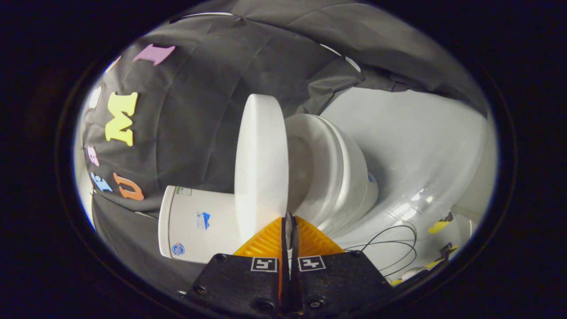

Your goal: Open the toilet lid.

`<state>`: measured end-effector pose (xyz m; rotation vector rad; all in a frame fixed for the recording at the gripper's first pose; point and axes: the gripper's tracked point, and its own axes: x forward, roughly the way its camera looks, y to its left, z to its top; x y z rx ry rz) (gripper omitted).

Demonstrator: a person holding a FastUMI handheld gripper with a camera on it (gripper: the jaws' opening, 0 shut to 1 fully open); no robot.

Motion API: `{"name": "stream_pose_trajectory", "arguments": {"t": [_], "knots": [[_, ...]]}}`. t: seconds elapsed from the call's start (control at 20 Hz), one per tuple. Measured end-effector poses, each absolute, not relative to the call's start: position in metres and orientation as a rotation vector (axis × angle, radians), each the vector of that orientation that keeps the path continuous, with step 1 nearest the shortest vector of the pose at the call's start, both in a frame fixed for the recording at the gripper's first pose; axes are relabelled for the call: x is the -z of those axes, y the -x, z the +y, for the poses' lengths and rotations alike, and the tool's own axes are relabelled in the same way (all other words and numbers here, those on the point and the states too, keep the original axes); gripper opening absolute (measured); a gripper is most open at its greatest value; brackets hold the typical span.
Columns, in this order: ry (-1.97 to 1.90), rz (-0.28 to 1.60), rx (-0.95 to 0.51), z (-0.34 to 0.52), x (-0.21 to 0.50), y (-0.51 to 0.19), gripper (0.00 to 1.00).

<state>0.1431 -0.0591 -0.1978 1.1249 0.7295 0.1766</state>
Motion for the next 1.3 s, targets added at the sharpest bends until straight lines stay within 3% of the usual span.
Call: {"name": "stream_pose_trajectory", "arguments": {"t": [0.85,1.3], "knots": [[-0.964,0.635,-0.270,-0.026,0.104,-0.135,0.04],[-0.813,0.606,-0.214,-0.003,0.073,-0.133,0.04]]}}
